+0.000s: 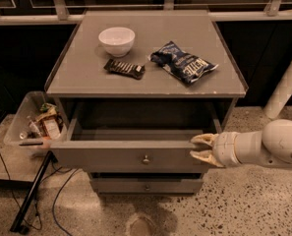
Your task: Open top drawer
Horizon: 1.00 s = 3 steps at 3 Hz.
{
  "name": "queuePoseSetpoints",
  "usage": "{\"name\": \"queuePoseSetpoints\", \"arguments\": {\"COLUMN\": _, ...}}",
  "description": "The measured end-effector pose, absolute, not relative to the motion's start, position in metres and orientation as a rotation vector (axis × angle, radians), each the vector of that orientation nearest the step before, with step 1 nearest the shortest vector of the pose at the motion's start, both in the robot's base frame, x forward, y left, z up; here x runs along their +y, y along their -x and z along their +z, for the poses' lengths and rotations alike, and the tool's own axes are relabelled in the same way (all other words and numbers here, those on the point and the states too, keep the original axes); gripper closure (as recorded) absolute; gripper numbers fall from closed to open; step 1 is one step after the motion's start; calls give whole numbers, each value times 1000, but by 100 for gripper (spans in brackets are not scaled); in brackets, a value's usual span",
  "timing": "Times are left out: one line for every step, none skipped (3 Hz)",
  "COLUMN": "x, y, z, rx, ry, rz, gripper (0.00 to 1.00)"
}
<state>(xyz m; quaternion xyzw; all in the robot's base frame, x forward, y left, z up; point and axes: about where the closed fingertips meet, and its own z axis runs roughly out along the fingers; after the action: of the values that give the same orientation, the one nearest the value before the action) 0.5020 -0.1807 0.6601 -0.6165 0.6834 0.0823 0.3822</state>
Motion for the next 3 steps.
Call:
{"name": "queuePoseSetpoints", "arguments": {"x": -181, "y": -502, "z": 660, "rx": 1743, "ry": 1573, "rz": 210, "gripper": 10}}
{"name": "queuePoseSetpoints", "arguments": {"x": -175, "y": -502, "z": 645, "rx": 1763, "ry": 1589, "rz": 224, "gripper": 0}}
{"name": "queuePoseSetpoints", "arguments": {"x": -172, "y": -504, "z": 624, "rx": 1796, "ry": 1605, "rz": 234, "gripper": 0}}
